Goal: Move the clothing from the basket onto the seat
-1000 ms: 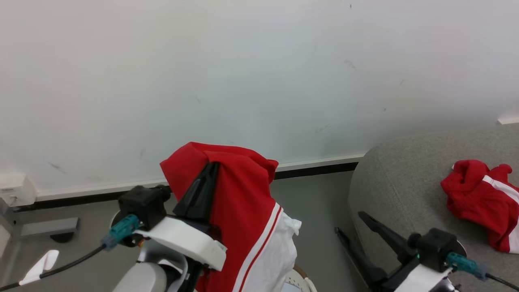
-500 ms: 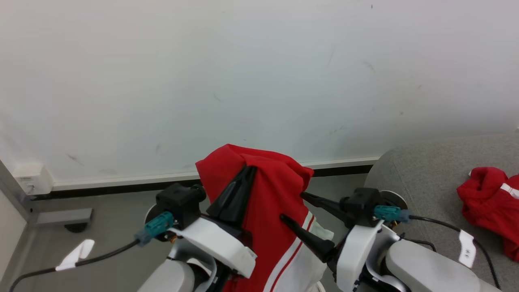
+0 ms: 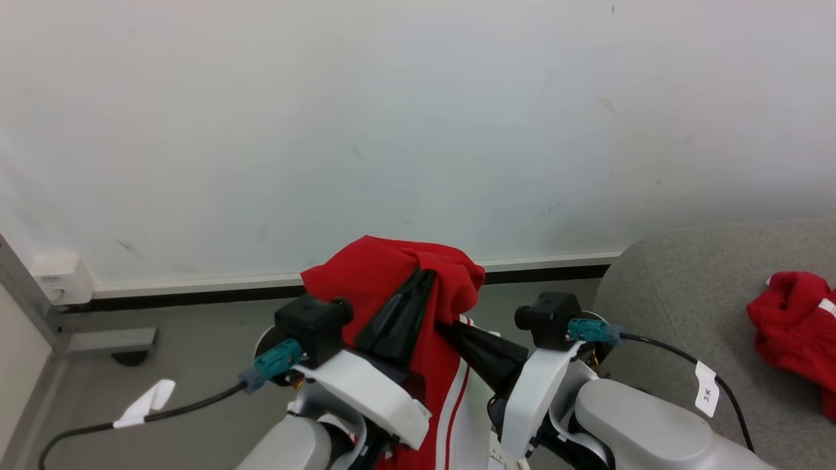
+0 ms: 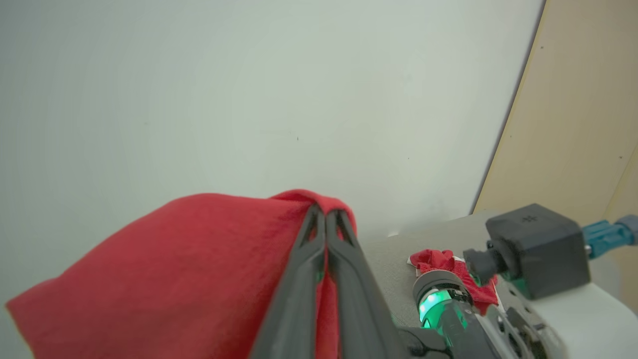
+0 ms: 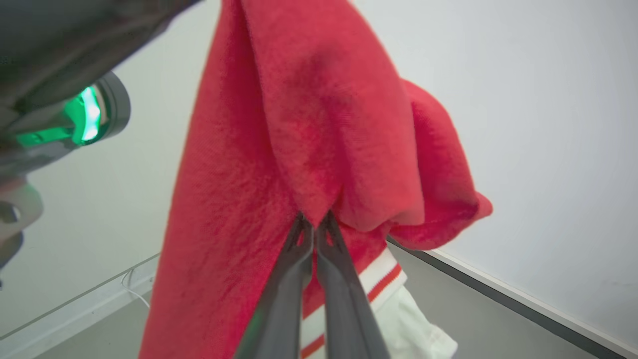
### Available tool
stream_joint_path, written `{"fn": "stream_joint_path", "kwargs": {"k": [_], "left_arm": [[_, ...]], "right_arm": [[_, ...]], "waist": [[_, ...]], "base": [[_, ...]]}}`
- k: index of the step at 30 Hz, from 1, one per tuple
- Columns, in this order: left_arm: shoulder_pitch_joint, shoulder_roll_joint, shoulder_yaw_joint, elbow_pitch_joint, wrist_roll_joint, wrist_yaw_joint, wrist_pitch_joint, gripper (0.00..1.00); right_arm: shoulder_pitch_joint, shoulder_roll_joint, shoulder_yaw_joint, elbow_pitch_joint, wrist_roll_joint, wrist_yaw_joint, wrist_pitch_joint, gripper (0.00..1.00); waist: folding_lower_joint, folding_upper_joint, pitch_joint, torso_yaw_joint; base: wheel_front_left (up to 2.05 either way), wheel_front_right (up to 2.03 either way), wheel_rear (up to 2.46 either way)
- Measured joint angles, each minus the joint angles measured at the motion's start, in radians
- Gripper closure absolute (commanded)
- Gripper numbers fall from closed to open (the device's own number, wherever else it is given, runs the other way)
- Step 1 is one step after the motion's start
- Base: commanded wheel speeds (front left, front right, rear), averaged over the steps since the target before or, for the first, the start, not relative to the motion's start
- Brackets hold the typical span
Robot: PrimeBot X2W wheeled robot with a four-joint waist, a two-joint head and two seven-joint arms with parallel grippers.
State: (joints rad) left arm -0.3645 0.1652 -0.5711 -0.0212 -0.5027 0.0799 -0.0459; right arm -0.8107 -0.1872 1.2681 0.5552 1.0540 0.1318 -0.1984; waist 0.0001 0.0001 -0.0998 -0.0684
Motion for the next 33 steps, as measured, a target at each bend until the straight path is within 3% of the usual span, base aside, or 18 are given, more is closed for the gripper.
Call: {"fn": "stream_joint_path", "kwargs": {"k": [9, 11, 13, 17, 19, 20, 33], "left_arm": [[0.0, 0.008, 0.013, 0.01, -0.001, 0.011, -0.021, 1.0], [0.0, 0.009, 0.014, 0.012, -0.001, 0.015, -0.026, 0.82], [0.001, 0.01, 0.015, 0.014, -0.001, 0.018, -0.027, 0.76], [0.004, 0.011, 0.014, 0.018, -0.001, 0.02, -0.033, 0.47], [0.007, 0.012, 0.012, 0.021, -0.001, 0.022, -0.035, 0.04], [0.009, 0.014, 0.012, 0.022, -0.001, 0.022, -0.036, 0.0], [0.079, 0.03, -0.025, 0.066, -0.004, 0.013, -0.053, 0.0]], "right_arm": [[-0.024, -0.021, 0.009, -0.004, 0.03, 0.0, -0.041, 1.0], [-0.031, -0.026, 0.009, -0.005, 0.042, 0.0, -0.049, 1.0], [-0.031, -0.029, 0.009, -0.006, 0.063, 0.0, -0.051, 1.0], [-0.043, -0.043, 0.009, -0.009, 0.089, 0.0, -0.058, 1.0], [-0.051, -0.052, 0.004, -0.014, 0.107, 0.0, -0.058, 1.0], [-0.051, -0.057, -0.006, -0.017, 0.119, 0.0, -0.058, 1.0], [-0.061, -0.127, -0.152, -0.084, 0.107, 0.0, -0.06, 1.0]], "waist": [[0.0, 0.0, 0.009, -0.013], [0.0, 0.0, 0.01, -0.015], [0.0, 0.0, 0.011, -0.018], [0.0, 0.0, 0.013, -0.018], [0.0, 0.0, 0.014, -0.019], [0.0, 0.0, 0.014, -0.019], [0.0, 0.0, 0.019, -0.04]], "base": [[0.0, 0.0, 0.0], [0.0, 0.0, 0.0], [0.0, 0.0, 0.0], [0.0, 0.0, 0.0], [0.0, 0.0, 0.0], [0.0, 0.0, 0.0], [0.0, 0.0, 0.0]]}}
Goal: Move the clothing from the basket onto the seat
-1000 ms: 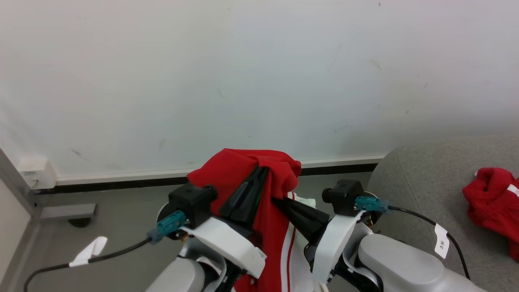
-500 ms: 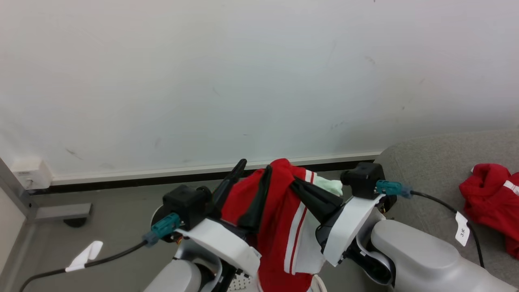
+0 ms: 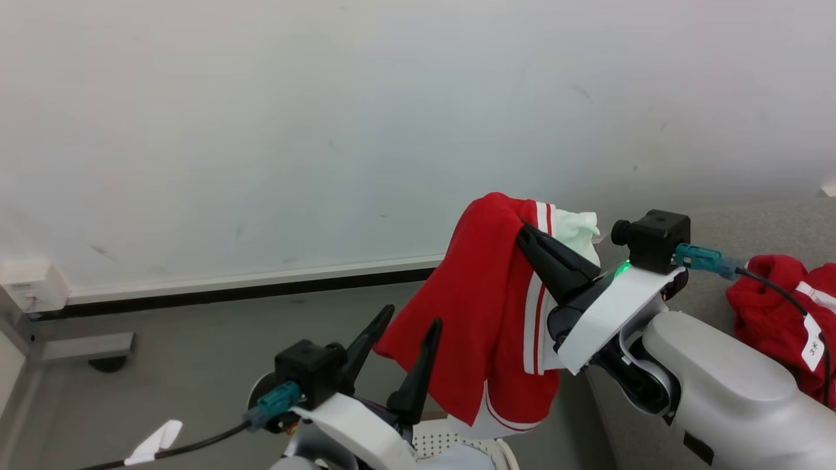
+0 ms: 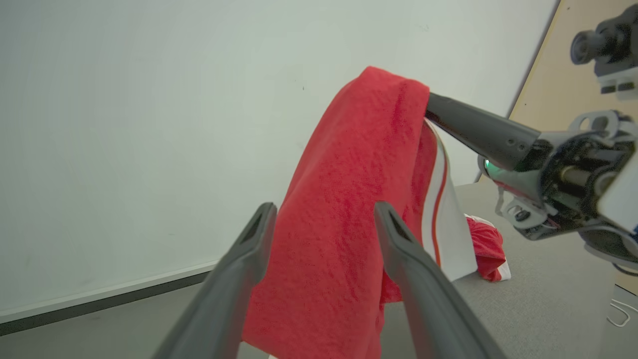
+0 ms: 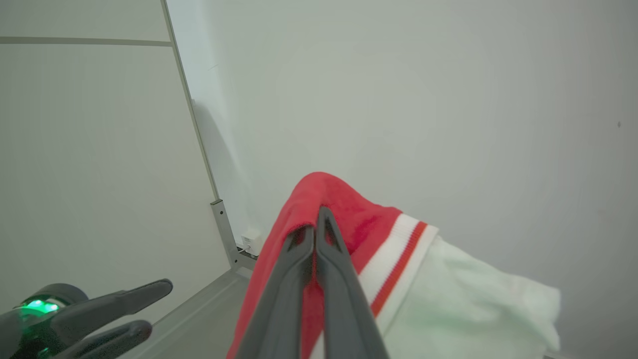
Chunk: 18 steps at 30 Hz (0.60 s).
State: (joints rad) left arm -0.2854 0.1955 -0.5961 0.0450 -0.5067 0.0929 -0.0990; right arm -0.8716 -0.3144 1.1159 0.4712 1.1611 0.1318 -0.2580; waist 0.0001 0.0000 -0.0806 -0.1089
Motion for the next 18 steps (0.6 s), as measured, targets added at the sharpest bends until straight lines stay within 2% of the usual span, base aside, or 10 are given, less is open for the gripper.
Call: {"fn": "stream_joint_path", "kwargs": {"k": [10, 18], "left_arm": [[0.011, -0.002, -0.009, 0.021, -0.006, 0.0, -0.026, 0.0], [0.016, 0.003, -0.017, 0.013, -0.006, -0.002, -0.035, 0.0]], "right_arm": [[0.0, -0.034, -0.061, -0.032, -0.022, 0.0, 0.0, 1.0], [0.008, -0.073, -0.129, -0.07, -0.056, 0.0, 0.0, 1.0]], "waist": [[0.0, 0.0, 0.008, -0.066], [0.0, 0.0, 0.022, -0.155]], "base": [[0.0, 0.0, 0.0], [0.0, 0.0, 0.0]]}}
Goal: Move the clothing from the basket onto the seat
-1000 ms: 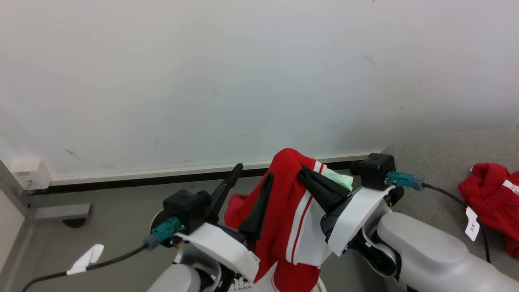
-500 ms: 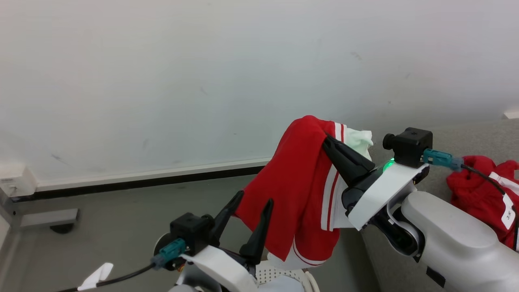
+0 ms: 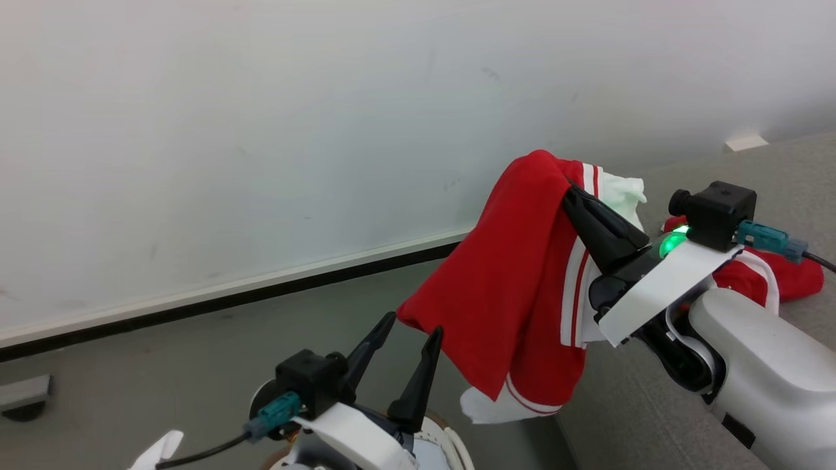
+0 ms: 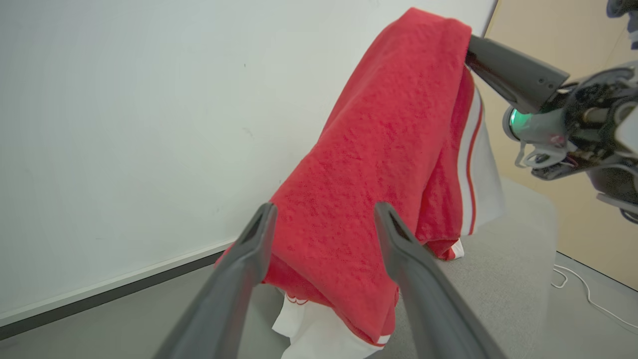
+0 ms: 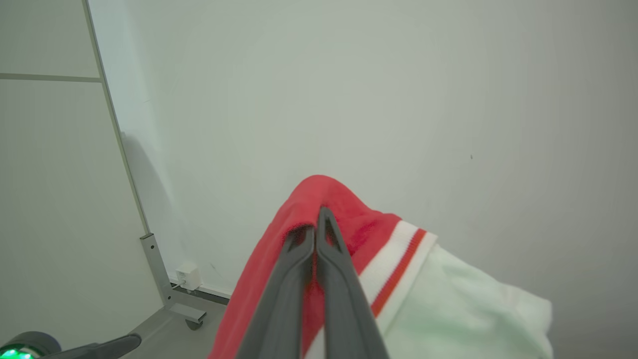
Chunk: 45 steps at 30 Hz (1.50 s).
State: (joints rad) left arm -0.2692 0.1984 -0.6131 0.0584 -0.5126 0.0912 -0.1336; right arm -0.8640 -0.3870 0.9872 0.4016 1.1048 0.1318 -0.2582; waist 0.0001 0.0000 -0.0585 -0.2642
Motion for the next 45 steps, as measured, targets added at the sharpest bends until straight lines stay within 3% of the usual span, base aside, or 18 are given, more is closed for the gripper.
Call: {"fn": "stream_joint_path", "kwargs": {"k": [16, 23, 30, 37, 45], "left_arm": [[-0.002, 0.005, -0.029, -0.024, 0.007, -0.009, -0.01, 0.0], [-0.01, -0.011, -0.056, -0.028, 0.011, -0.016, -0.008, 0.0], [-0.038, -0.013, -0.083, -0.041, 0.021, -0.026, 0.012, 0.0], [-0.136, 0.009, -0.098, -0.099, 0.063, -0.052, 0.059, 0.0], [-0.269, 0.041, -0.097, -0.178, 0.1, -0.092, 0.107, 0.0]], "right_arm": [[0.08, -0.118, -0.14, -0.093, -0.049, 0.0, -0.002, 1.0], [0.111, -0.152, -0.196, -0.122, -0.054, 0.0, -0.003, 1.0], [0.112, -0.16, -0.306, -0.09, -0.087, 0.0, -0.003, 1.0], [-0.007, -0.178, -0.535, 0.017, -0.15, 0.0, -0.003, 1.0], [-0.227, -0.231, -0.878, 0.188, -0.323, 0.0, -0.003, 1.0]], "waist": [[0.0, 0.0, 0.032, -0.196], [-0.0001, 0.0, 0.044, -0.223], [-0.0001, 0.0001, 0.088, -0.206], [0.0, 0.0, 0.211, -0.159], [0.0002, 0.0, 0.416, -0.076]], "base": [[0.0, 0.0, 0.0], [0.0, 0.0, 0.0], [0.0, 0.0, 0.0], [0.0, 0.0, 0.0], [0.0, 0.0, 0.0]]}}
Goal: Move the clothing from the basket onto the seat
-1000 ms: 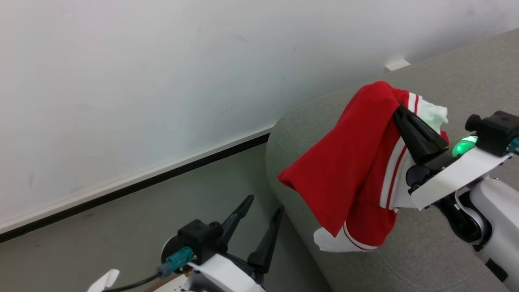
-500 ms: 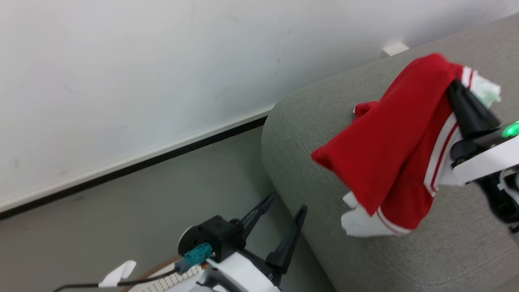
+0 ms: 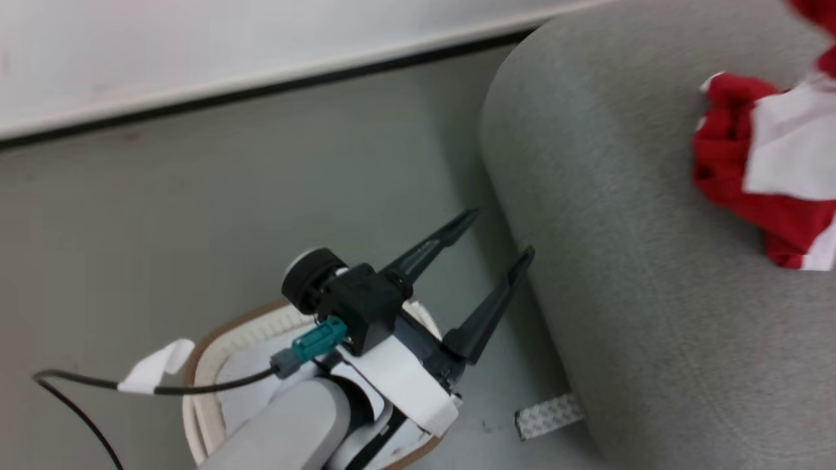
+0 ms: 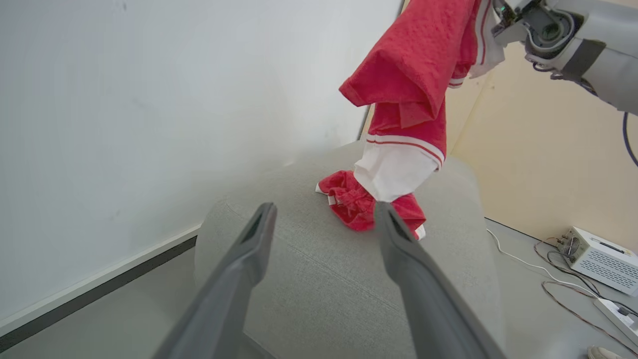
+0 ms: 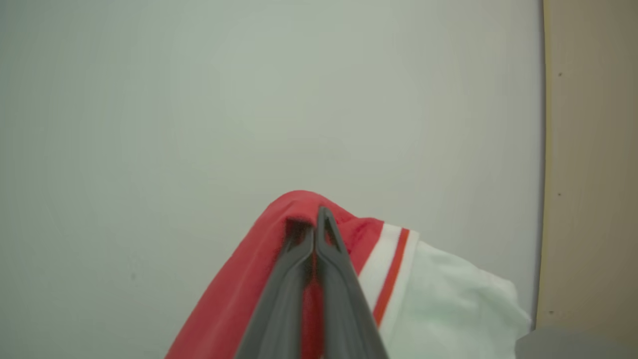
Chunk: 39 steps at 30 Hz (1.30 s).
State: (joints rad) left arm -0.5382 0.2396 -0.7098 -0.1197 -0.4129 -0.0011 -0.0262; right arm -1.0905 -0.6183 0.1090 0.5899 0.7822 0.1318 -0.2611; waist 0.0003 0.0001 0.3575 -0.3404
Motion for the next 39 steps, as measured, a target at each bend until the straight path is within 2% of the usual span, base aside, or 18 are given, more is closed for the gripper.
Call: {"fn": "stream_joint_path", "kwargs": {"k": [6, 12, 20, 21, 22, 23, 24, 25, 31, 39], "left_arm": [[-0.042, 0.027, 0.017, -0.028, 0.016, -0.008, 0.016, 0.0], [-0.054, 0.033, 0.023, -0.021, 0.017, -0.007, 0.006, 0.0], [-0.046, 0.045, 0.033, 0.012, 0.017, 0.007, -0.012, 0.0], [-0.043, 0.049, 0.034, 0.017, 0.016, 0.01, -0.016, 0.0], [-0.037, 0.051, 0.037, 0.023, 0.016, 0.011, -0.02, 0.0], [-0.032, 0.052, 0.037, 0.029, 0.013, 0.011, -0.021, 0.0], [-0.028, 0.051, 0.036, 0.036, 0.011, 0.011, -0.026, 0.0], [-0.026, 0.052, 0.037, 0.044, 0.011, 0.012, -0.03, 0.0], [0.005, 0.053, 0.054, 0.096, 0.004, 0.031, -0.076, 0.0], [0.085, 0.039, 0.087, 0.205, -0.031, 0.074, -0.165, 0.0]], "right_arm": [[-0.08, -0.002, -0.159, 0.175, -0.131, 0.0, 0.0, 1.0], [-0.011, 0.11, -0.268, 0.319, -0.249, 0.0, 0.0, 1.0], [0.134, 0.235, -0.351, 0.354, -0.356, 0.0, 0.0, 1.0], [0.149, 0.246, -0.354, 0.363, -0.363, 0.0, 0.0, 0.94], [0.16, 0.253, -0.354, 0.37, -0.374, 0.0, 0.0, 0.79], [0.167, 0.256, -0.356, 0.375, -0.388, 0.0, 0.0, 0.6], [0.173, 0.258, -0.359, 0.377, -0.4, 0.0, 0.0, 0.12], [0.177, 0.259, -0.363, 0.375, -0.414, 0.0, 0.0, 0.0], [0.248, 0.294, -0.376, 0.271, -0.502, 0.0, 0.0, 0.0], [0.479, 0.336, -0.348, -0.007, -0.568, 0.0, 0.0, 0.0]], "waist": [[0.0001, -0.0001, 0.143, 0.058], [0.0001, -0.0002, 0.224, 0.102], [-0.0001, -0.0002, 0.207, 0.097], [-0.0001, -0.0002, 0.201, 0.094], [-0.0001, -0.0002, 0.193, 0.092], [-0.0002, -0.0002, 0.185, 0.089], [-0.0002, -0.0002, 0.175, 0.087], [-0.0002, -0.0002, 0.165, 0.085], [-0.0002, -0.0001, 0.09, 0.077], [-0.0004, 0.0, -0.045, 0.087]], "base": [[0.0, 0.0, 0.0], [0.0, 0.0, 0.0], [0.0, 0.0, 0.0], [0.0, 0.0, 0.0], [0.0, 0.0, 0.0], [0.0, 0.0, 0.0], [0.0, 0.0, 0.0], [0.0, 0.0, 0.0], [0.0, 0.0, 0.0], [0.0, 0.0, 0.0]]}}
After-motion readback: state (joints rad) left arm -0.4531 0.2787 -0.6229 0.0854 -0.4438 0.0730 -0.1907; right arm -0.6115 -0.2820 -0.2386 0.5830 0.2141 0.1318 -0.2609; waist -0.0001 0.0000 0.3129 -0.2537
